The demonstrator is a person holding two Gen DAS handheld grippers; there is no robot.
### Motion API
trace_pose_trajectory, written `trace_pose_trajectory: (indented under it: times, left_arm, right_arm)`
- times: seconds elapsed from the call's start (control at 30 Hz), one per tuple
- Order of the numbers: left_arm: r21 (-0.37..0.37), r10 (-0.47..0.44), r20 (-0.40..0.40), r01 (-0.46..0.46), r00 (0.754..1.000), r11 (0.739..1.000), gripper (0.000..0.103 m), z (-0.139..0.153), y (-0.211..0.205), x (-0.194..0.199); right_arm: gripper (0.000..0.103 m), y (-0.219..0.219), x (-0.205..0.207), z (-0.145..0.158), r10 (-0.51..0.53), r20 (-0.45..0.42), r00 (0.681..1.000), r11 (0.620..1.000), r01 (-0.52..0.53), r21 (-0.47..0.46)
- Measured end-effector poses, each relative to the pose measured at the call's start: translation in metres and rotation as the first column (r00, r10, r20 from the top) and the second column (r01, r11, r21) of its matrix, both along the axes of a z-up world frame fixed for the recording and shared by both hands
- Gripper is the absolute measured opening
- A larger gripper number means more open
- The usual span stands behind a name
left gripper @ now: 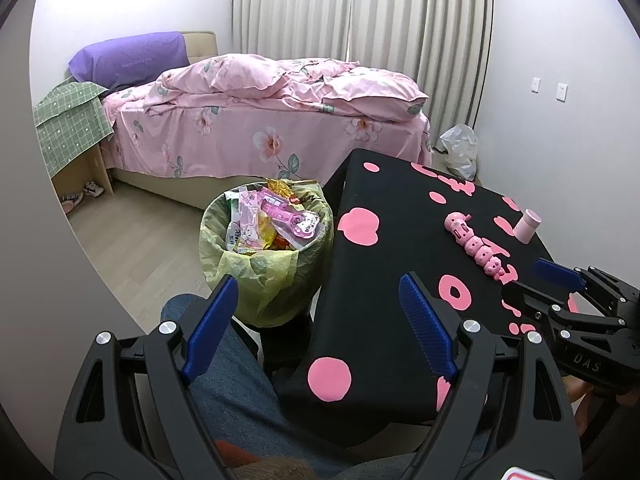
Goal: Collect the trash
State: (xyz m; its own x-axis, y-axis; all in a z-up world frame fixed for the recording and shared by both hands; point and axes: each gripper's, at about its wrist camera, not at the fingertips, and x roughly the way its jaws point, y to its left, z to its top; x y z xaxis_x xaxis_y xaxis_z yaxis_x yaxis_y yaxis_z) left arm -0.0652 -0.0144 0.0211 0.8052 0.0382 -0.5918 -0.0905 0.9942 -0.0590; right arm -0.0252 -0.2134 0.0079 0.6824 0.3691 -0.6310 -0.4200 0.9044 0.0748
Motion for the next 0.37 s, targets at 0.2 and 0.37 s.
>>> trace_pose_trajectory:
  times: [0.2,0.37]
  left_arm:
    - [-0.016,-0.014,-0.030,0.013,0.999,1.000,0.079,-0.006,0.000,0.005]
    - [-0.014,-0.096,-0.106,0.095,0.990,0.995,0.079,-0.022,-0.014,0.034]
  right_arm:
    - [0.059,-0.003,0.002,-0.003,0.001,-0.009,1.000,1.000,-0.001,-0.001]
    - [0.060,-0.032,0.022,-0.006,-0.057,0.012,0.998,0.998,0.057,-0.008]
